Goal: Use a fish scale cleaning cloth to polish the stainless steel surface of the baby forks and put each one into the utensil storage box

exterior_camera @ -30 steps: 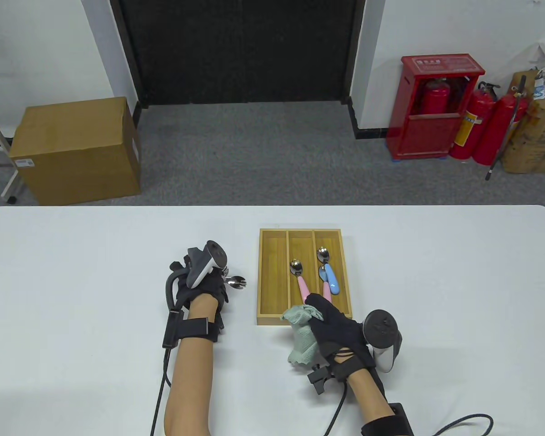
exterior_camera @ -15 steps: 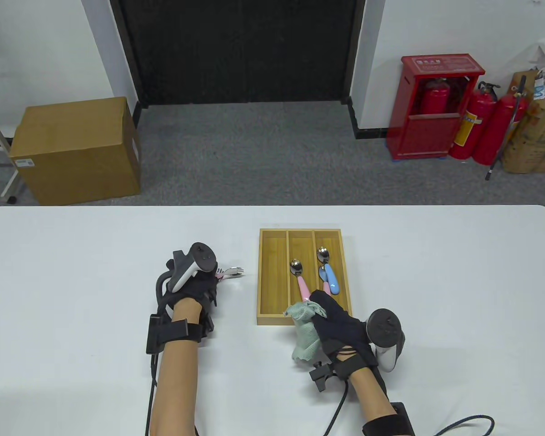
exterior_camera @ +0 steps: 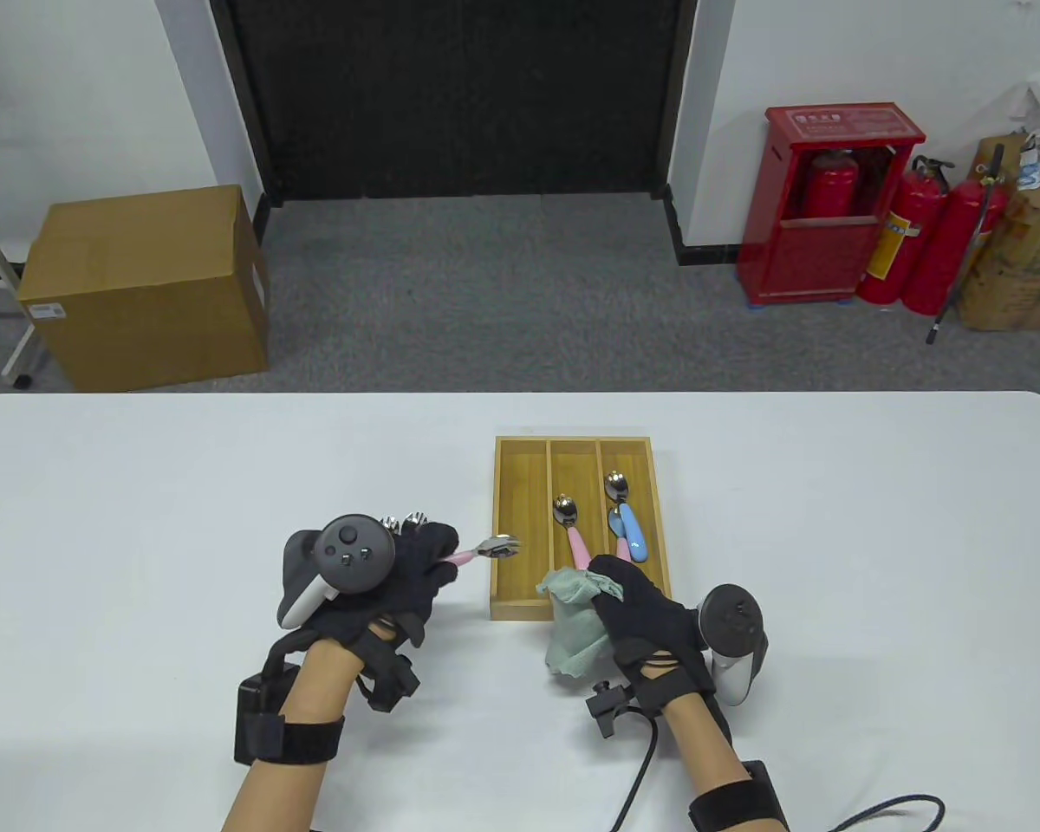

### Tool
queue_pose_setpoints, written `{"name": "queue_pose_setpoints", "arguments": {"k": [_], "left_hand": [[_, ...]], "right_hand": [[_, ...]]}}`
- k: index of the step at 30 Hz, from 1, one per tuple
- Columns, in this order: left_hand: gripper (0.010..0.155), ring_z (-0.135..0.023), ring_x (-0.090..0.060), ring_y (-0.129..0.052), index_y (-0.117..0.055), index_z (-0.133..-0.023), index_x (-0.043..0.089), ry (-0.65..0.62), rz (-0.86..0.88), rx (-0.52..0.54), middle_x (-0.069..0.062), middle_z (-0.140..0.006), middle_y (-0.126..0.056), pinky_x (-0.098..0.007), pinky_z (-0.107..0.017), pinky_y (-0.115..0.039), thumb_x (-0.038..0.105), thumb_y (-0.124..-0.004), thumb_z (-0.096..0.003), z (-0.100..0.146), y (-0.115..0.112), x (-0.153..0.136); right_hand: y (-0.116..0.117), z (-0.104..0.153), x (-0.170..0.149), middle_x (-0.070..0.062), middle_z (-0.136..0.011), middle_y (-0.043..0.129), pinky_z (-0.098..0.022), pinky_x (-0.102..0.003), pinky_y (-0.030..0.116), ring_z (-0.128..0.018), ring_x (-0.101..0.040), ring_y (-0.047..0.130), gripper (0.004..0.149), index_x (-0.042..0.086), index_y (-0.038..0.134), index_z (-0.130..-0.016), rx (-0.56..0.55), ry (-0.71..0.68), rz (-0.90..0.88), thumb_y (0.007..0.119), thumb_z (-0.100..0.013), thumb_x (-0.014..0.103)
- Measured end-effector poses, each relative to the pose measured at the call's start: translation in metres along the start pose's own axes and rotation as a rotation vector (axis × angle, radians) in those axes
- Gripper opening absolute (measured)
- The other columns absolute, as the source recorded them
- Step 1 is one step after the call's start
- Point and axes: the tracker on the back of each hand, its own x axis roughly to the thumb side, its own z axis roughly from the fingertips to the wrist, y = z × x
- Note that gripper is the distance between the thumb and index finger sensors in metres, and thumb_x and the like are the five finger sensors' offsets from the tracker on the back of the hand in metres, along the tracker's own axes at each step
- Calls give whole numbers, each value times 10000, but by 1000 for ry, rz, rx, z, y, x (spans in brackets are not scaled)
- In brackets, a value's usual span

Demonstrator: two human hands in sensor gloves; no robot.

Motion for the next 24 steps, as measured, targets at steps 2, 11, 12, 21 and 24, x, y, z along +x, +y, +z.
{"name": "queue_pose_setpoints", "arguments": {"k": [2,11,12,21,24], "left_hand": [[517,-743,-264,-872,-595,-987,265,-30,35,-60,-29,-855,-843,-661,-728,-518,388,-726,-502,10,-13,14],[521,-693,-258,-894,-611,-990,258,28,7,-20,-29,-820,-866,-645,-708,-550,393,-726,-501,21,-70,16],[521,-674,-274,-896,-622,-983,239,33,33,-4,-46,-805,-873,-654,-690,-552,383,-732,-495,21,-72,14],[514,-659,-293,-868,-641,-980,235,55,80,77,-56,-796,-865,-647,-679,-571,367,-729,-490,35,-68,0],[514,-655,-287,-869,-638,-978,232,54,75,74,-54,-793,-866,-640,-678,-581,370,-726,-490,35,-70,-2]], "right_hand": [[1,-1,-3,-210,-823,843,-438,-621,759,-548,-386,978,467,119,719,-887,4,25,-44,795,-437,215],[24,0,-6,-240,-903,768,-491,-634,730,-653,-432,931,474,137,685,-903,151,55,-349,764,-472,317],[27,0,-6,-240,-916,760,-500,-636,723,-670,-436,921,469,145,693,-900,176,56,-366,760,-476,332],[44,2,0,-227,-1027,675,-566,-686,637,-834,-540,748,487,156,845,-790,321,22,-459,762,-488,529],[43,3,2,-205,-990,750,-542,-674,664,-828,-550,747,438,126,914,-703,320,25,-384,796,-471,478]]}}
